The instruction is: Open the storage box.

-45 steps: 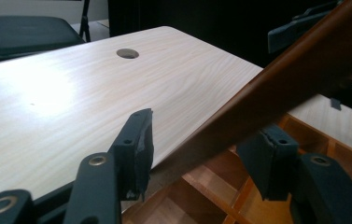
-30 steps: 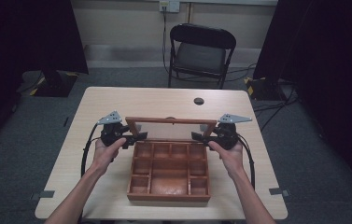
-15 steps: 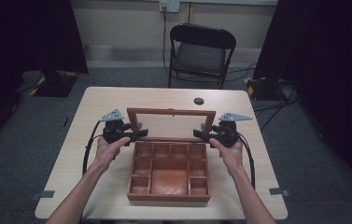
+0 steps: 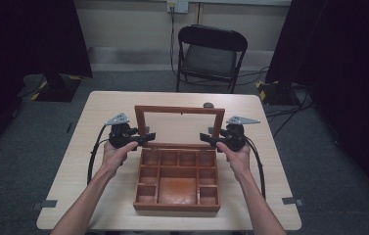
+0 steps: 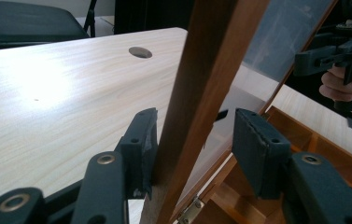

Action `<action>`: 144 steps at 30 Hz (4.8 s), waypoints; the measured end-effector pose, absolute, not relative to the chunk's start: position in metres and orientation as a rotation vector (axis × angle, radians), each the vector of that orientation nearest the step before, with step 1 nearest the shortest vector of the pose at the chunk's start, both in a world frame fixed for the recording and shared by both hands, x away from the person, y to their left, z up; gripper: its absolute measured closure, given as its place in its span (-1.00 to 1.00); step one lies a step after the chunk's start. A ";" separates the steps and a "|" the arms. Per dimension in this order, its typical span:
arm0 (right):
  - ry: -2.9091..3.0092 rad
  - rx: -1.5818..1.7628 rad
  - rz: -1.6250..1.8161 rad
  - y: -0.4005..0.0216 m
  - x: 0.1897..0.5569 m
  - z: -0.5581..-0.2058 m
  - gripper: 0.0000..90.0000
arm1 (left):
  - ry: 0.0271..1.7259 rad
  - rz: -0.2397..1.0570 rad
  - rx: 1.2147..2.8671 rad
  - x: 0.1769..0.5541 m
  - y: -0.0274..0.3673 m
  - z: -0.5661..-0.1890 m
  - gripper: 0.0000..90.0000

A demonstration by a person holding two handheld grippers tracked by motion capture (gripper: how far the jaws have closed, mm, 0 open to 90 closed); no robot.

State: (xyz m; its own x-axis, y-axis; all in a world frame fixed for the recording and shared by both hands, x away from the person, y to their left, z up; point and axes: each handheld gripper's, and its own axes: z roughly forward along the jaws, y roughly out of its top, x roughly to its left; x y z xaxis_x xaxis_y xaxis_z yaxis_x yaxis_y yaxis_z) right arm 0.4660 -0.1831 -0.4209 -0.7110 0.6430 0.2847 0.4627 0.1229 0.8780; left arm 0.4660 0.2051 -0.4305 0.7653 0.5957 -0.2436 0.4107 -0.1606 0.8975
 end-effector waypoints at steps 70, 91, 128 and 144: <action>2.205 1.243 1.542 -0.191 0.475 -0.454 0.13 | 0.924 0.146 1.790 0.477 0.209 -0.464 0.23; 2.216 1.318 1.557 -0.196 0.479 -0.463 0.12 | 0.967 0.113 1.796 0.478 0.215 -0.471 0.17; 2.255 1.435 1.444 -0.186 0.485 -0.478 -0.40 | 1.060 0.021 1.787 0.487 0.217 -0.487 -0.13; 2.283 1.527 1.443 -0.189 0.488 -0.485 -0.51 | 1.093 0.018 1.804 0.488 0.215 -0.489 -0.26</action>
State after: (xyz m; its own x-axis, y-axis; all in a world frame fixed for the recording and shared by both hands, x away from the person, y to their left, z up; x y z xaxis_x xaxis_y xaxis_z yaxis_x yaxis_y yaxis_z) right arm 0.4883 -0.1889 -0.4851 -0.5150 0.7421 0.4290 0.7059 0.0832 0.7035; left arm 0.4879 0.2152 -0.4892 0.5935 0.6779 -0.4339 0.6636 -0.1070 0.7404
